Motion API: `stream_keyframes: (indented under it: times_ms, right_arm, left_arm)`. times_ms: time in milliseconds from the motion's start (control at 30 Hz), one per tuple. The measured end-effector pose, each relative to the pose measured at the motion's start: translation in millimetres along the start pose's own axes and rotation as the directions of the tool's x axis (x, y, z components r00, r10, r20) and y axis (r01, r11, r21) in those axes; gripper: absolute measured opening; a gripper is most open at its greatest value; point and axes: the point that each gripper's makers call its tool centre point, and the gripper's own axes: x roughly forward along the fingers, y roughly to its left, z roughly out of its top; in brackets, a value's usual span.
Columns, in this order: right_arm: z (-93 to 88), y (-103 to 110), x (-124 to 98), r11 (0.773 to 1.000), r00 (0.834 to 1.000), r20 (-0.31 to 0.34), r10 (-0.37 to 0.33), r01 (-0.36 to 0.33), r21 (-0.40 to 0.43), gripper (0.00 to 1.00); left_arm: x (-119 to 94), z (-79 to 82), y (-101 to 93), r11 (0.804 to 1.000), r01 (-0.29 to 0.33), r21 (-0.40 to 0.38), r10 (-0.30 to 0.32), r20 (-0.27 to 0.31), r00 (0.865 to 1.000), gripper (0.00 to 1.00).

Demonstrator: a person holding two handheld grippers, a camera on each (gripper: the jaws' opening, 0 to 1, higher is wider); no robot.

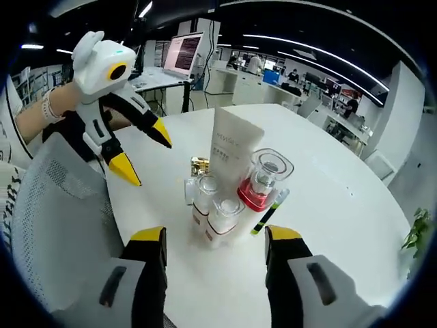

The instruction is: Arrange the skincare products in the storage area until every visible bottle or jar stands upright without overlapping.

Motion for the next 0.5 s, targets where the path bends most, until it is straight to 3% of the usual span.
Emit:
stream_keyframes:
  times_ms: [500]
  right_arm:
    - [19.9, 0.6, -21.5, 0.999, 0.999, 0.040, -0.028, 0.029, -0.028, 0.78]
  left_arm:
    - [-35.2, 0.2, 7.3, 0.999, -0.046, 0.009, 0.046, 0.007, 0.999, 0.66]
